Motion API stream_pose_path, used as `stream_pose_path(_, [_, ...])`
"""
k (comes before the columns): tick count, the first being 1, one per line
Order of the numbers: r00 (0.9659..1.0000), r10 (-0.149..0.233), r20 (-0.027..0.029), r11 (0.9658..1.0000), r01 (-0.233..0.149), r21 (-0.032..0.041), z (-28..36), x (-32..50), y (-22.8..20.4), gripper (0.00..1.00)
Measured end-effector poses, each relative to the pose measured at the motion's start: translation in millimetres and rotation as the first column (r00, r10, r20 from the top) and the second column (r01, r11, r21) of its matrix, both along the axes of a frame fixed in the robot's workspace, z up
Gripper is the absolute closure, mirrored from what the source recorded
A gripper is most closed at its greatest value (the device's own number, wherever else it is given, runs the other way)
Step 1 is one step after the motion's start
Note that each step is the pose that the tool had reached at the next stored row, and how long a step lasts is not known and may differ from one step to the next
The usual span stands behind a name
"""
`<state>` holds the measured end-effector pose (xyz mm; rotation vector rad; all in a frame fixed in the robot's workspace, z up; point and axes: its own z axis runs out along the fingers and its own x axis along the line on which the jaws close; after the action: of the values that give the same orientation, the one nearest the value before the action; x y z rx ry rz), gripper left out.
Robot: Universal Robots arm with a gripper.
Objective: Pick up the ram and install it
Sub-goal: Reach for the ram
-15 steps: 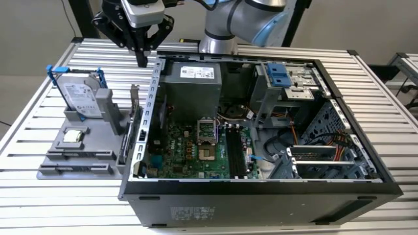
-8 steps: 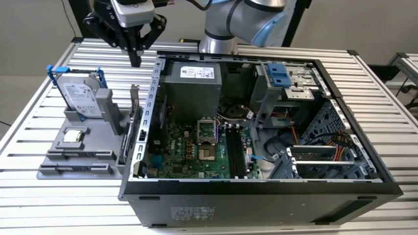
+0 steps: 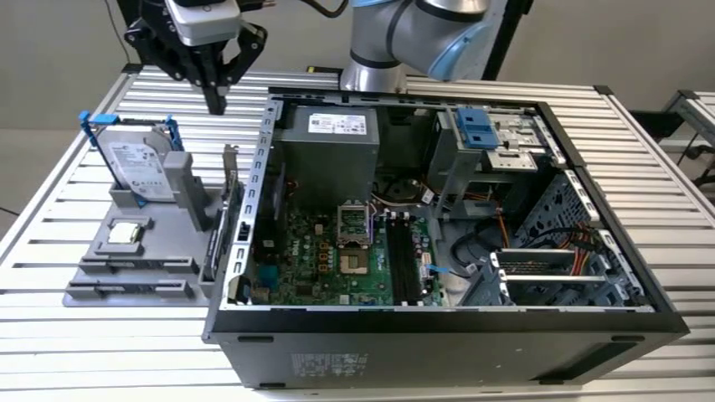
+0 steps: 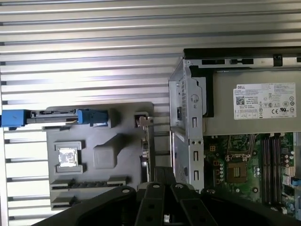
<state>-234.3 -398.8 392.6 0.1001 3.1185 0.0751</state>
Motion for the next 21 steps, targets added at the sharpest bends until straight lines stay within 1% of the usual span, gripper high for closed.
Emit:
stream_pose_path(2, [1.0000,0.004,0.0000,1.0000,-0.004,0.0000,0.0,-3.7,0.0,1.00])
stream_pose_path(8, [0.9995,0.031,0.0000,0.9995,-0.031,0.0000,0.0,-13.5,0.0,1.00])
stream_pose_path(21, [0.9984,0.057,0.0000,0.9984,-0.057,0.0000,0.0,-39.1,0.0,1.00])
